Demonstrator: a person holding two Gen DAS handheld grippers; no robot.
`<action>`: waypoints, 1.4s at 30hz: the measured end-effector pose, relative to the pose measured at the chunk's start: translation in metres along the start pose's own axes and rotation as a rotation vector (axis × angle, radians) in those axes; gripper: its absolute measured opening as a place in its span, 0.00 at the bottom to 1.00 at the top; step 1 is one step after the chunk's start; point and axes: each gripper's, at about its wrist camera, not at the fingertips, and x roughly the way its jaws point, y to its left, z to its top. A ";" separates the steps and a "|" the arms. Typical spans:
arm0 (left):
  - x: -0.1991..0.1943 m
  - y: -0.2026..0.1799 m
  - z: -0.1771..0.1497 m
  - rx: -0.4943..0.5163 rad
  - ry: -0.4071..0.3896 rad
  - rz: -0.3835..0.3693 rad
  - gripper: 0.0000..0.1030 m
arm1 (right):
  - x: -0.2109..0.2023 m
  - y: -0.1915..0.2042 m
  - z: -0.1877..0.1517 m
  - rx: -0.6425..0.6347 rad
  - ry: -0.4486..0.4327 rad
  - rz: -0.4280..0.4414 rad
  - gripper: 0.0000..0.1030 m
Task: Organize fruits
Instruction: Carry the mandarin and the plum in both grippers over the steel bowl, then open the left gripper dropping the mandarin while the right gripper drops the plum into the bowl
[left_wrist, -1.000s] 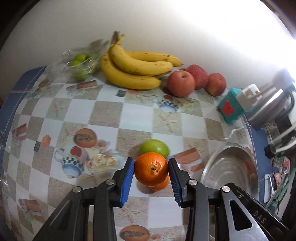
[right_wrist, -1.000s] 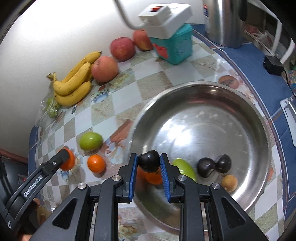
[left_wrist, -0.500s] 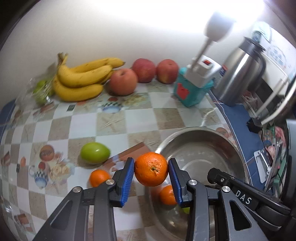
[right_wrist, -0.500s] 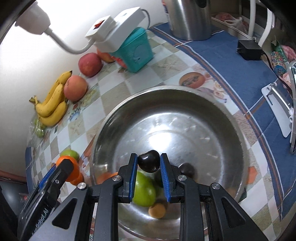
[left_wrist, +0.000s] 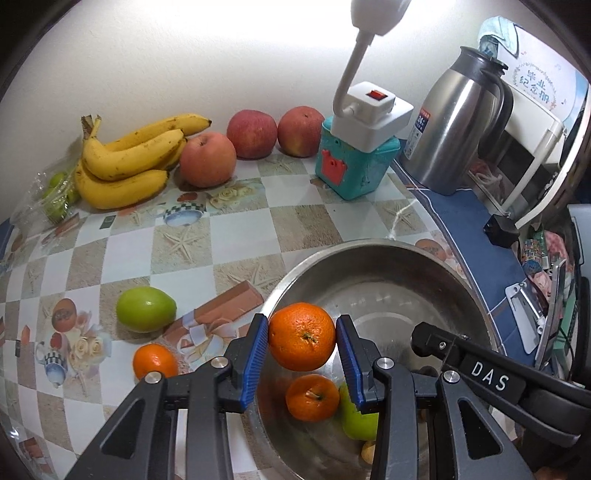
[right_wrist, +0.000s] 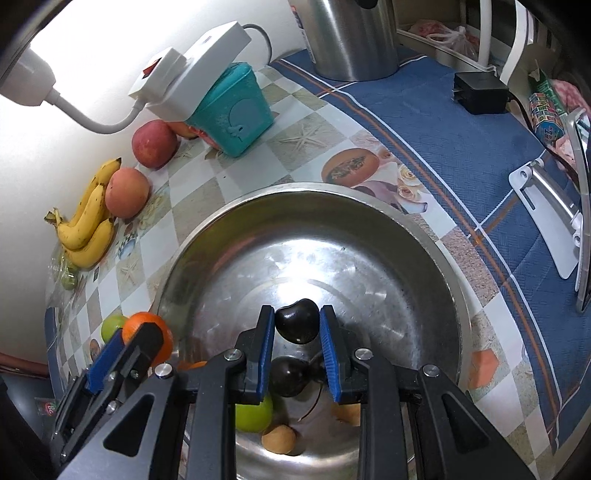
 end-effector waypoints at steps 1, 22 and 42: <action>0.001 -0.001 -0.001 0.001 0.002 0.001 0.40 | 0.000 0.000 0.000 0.001 -0.001 -0.001 0.26; 0.006 0.000 -0.003 -0.009 0.019 -0.015 0.42 | 0.002 0.002 0.002 -0.029 -0.003 -0.059 0.41; -0.032 0.035 0.015 -0.151 0.018 0.061 0.66 | -0.037 0.015 0.005 -0.090 -0.089 -0.111 0.70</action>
